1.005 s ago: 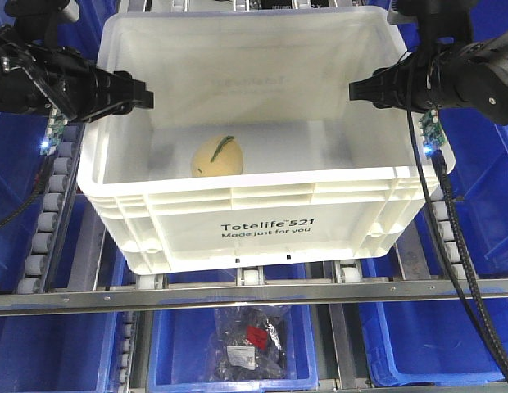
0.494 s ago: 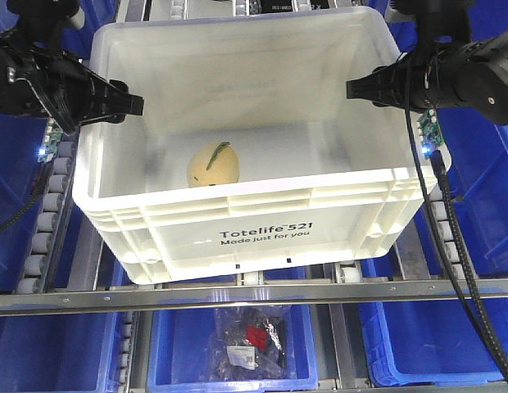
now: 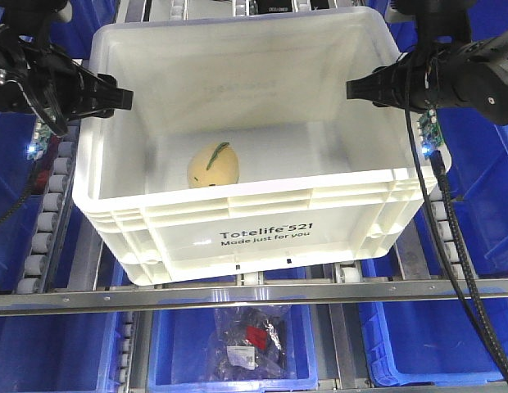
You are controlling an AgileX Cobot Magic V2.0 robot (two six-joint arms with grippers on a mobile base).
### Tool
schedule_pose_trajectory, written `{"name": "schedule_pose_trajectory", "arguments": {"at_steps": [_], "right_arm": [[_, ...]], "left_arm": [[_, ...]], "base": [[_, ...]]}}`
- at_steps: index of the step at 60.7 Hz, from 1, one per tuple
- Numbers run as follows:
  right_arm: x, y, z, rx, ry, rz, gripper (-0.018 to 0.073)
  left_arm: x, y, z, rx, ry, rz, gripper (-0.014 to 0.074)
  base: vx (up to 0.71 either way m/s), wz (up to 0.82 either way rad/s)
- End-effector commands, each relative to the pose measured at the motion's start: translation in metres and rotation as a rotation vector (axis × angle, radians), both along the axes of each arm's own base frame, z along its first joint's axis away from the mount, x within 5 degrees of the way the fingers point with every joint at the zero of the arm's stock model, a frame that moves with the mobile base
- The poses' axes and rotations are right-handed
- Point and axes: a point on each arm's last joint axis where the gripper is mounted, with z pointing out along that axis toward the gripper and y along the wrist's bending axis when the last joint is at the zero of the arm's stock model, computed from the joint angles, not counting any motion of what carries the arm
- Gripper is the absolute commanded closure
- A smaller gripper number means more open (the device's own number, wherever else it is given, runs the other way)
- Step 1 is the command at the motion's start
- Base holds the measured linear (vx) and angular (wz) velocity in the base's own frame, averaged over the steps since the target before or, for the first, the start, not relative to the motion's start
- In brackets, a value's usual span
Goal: Place moving items into box and shelve
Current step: 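Open the left gripper and withdraw it from the crate rim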
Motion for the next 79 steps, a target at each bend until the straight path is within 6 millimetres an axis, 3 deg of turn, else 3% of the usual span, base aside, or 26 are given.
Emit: {"name": "schedule_pose_trajectory", "arguments": {"at_steps": [1, 15, 59, 79], "right_arm": [[-0.001, 0.0, 0.017, 0.021, -0.063, 0.009, 0.0185], [-0.001, 0.0, 0.017, 0.021, -0.063, 0.009, 0.0185], [-0.001, 0.0, 0.017, 0.021, -0.063, 0.009, 0.0185], [-0.001, 0.0, 0.017, 0.02, -0.062, 0.009, 0.0185]], "left_arm": [[-0.007, 0.0, 0.027, -0.052, -0.087, 0.017, 0.0073], [-0.017, 0.003, 0.027, -0.058, -0.002, 0.039, 0.0094], [-0.076, 0.019, 0.063, -0.047, 0.047, 0.03, 0.0094], [-0.076, 0.02, 0.064, -0.042, 0.031, 0.03, 0.0094]], "base": [[0.0, 0.0], [0.0, 0.0], [0.0, 0.0], [0.0, 0.0]]}}
